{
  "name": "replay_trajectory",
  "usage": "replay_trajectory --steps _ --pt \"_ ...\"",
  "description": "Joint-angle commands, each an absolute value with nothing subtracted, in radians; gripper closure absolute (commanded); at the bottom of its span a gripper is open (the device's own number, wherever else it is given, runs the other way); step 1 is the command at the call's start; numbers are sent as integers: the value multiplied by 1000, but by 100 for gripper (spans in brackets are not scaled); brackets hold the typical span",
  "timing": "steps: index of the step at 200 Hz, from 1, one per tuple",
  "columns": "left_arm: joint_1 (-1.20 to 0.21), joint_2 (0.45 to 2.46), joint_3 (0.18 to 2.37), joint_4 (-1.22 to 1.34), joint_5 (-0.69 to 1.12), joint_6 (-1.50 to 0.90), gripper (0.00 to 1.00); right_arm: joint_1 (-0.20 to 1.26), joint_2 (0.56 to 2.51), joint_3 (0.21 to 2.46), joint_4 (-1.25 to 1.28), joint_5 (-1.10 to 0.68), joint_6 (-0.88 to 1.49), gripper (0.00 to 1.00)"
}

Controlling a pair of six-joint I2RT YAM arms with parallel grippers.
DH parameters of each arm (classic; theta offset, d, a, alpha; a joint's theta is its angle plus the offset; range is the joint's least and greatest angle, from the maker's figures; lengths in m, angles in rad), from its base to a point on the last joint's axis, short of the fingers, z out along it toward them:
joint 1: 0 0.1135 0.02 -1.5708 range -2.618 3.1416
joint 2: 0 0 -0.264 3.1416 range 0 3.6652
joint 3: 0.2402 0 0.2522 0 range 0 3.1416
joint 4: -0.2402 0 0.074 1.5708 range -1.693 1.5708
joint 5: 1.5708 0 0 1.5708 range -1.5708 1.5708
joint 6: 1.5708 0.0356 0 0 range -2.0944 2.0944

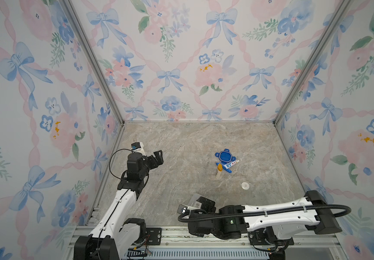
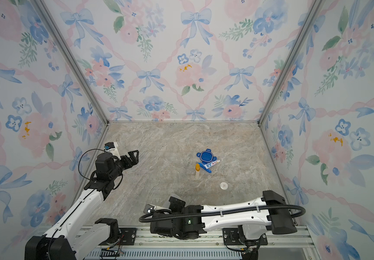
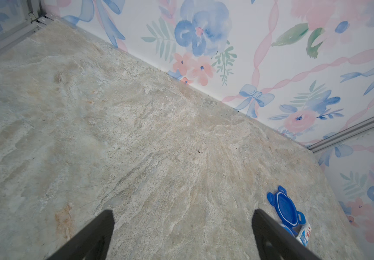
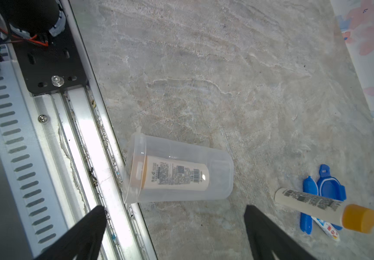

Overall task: Pack away toiletry kits
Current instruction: Adjust the container at the center of the board.

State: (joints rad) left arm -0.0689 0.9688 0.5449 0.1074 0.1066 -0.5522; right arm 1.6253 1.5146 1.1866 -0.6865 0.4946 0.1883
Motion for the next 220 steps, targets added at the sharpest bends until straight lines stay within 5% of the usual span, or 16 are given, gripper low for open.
replay_trajectory --steps 1,77,220 --pt "-57 941 538 115 128 -567 2 1645 1601 1252 -775 543 202 3" --pt "-46 889 535 115 122 -567 2 1608 1808 1305 -764 542 190 1" --pt "-2 909 499 185 156 -599 5 1479 1828 1259 -744 593 204 83"
